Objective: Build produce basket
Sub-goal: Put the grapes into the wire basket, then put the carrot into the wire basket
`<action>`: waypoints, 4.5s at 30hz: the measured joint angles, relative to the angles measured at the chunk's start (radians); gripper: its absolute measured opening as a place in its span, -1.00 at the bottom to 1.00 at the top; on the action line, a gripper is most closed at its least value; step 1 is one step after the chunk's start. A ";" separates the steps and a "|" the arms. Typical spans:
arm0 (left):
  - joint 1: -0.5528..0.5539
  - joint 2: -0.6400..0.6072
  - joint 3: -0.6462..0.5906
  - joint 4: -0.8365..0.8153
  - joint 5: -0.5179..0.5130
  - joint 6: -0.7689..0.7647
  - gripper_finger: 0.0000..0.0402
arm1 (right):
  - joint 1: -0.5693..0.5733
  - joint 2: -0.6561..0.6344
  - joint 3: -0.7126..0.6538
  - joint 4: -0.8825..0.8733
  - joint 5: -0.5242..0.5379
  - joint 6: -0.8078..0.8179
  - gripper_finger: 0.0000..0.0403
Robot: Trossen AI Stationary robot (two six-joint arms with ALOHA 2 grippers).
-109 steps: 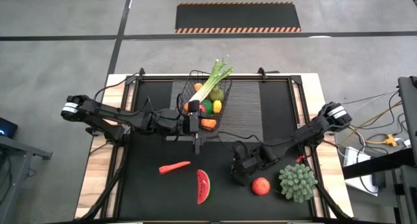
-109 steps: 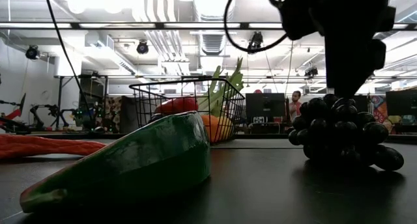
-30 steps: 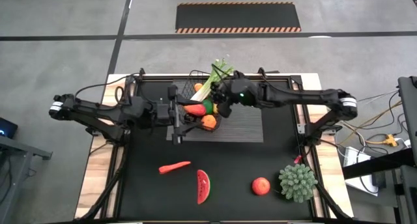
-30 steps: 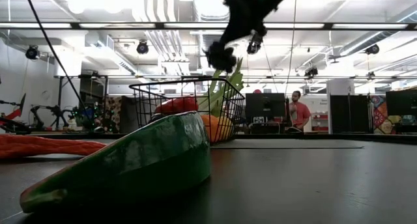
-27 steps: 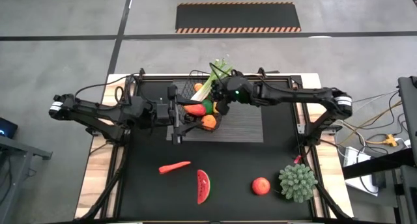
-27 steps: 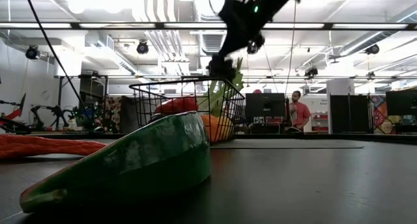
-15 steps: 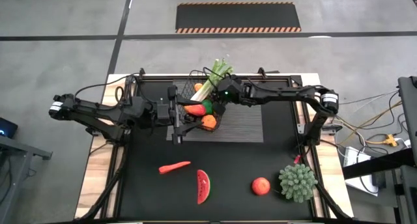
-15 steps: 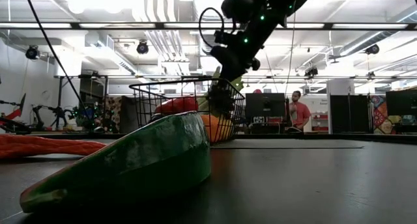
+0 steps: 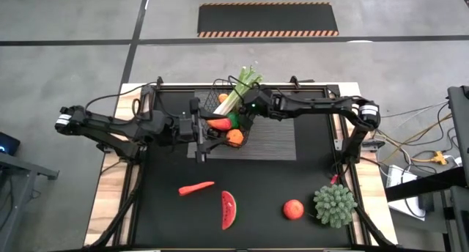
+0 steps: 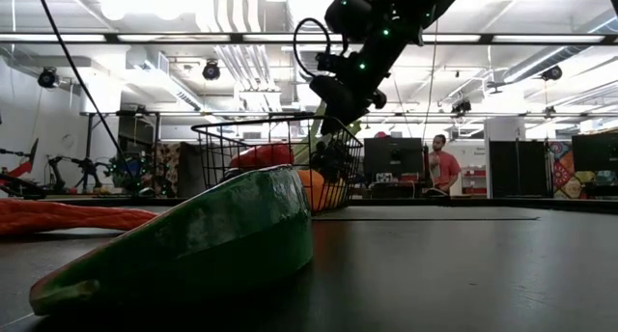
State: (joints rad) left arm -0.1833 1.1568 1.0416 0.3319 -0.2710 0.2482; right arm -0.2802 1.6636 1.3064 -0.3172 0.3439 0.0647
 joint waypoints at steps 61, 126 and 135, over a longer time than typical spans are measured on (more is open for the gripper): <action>-0.374 0.523 -0.034 -1.112 0.156 -1.028 0.37 | 0.463 -0.561 -0.379 0.175 -0.003 0.039 -0.11; 0.275 0.480 0.645 -1.543 0.075 -0.712 -0.84 | 0.658 -0.621 -0.379 0.028 -0.002 0.093 -0.12; 0.436 0.522 0.634 -1.470 -0.026 -0.749 -0.84 | 0.662 -0.621 -0.386 0.025 -0.001 0.094 -0.12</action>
State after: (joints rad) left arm 0.2525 1.6785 1.6752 -1.1385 -0.2970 -0.5013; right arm 0.3820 1.0424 0.9203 -0.2921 0.3426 0.1589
